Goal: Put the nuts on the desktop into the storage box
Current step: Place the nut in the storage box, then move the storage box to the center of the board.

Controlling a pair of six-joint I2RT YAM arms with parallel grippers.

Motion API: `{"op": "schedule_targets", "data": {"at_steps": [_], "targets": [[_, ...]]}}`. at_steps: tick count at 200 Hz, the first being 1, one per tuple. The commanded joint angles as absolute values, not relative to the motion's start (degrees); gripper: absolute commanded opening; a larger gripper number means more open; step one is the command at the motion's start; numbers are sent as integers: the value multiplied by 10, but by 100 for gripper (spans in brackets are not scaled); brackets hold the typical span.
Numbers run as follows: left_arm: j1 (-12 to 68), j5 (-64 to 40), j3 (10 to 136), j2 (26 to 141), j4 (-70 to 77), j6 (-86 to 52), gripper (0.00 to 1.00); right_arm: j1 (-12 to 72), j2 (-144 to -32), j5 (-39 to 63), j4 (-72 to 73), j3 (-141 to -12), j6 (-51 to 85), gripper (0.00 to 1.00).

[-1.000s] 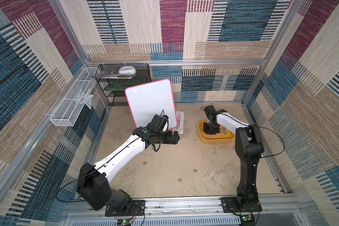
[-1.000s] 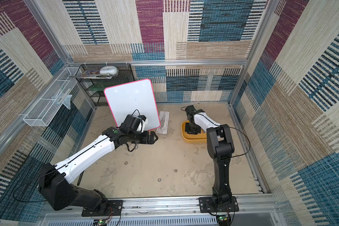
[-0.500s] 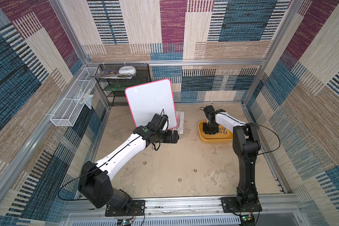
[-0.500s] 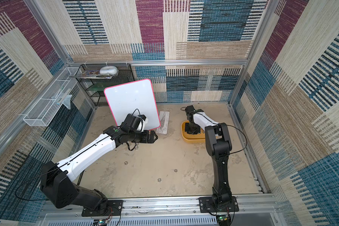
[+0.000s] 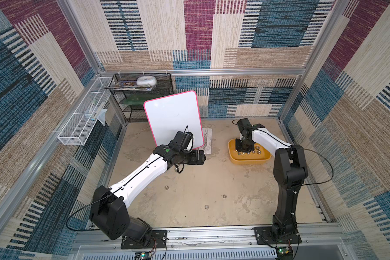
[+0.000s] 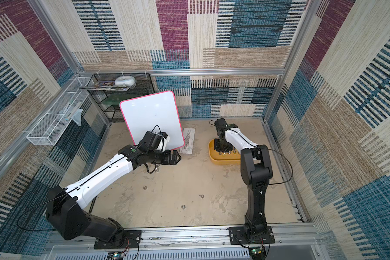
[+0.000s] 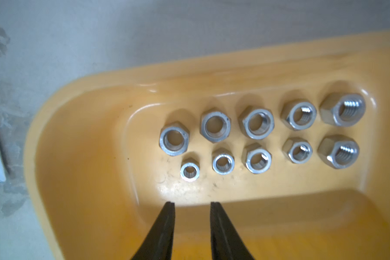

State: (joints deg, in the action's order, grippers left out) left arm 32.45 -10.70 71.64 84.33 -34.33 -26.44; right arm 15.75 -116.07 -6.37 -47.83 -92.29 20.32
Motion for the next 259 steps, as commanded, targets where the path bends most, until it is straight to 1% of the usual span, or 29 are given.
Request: {"op": "schedule_targets", "data": {"at_steps": [1,39,74,141,197,259], "targets": [[324,-114,711,834,-342,-265,100,159,-1142,-51,-486,-897,200,28],[323,-98,697,811,-350,-262,100,173,-1130,-23,-469,-868,199,27],[323,-95,682,791,-357,-264,100,205,-1148,-19,-471,-873,207,26],[321,-74,650,735,-371,-258,100,276,-1136,-8,-468,-858,254,26],[308,-59,626,689,-391,-257,100,357,-1135,14,-458,-862,312,27],[287,-29,580,614,-435,-269,100,449,-1170,36,-452,-892,359,27]]}}
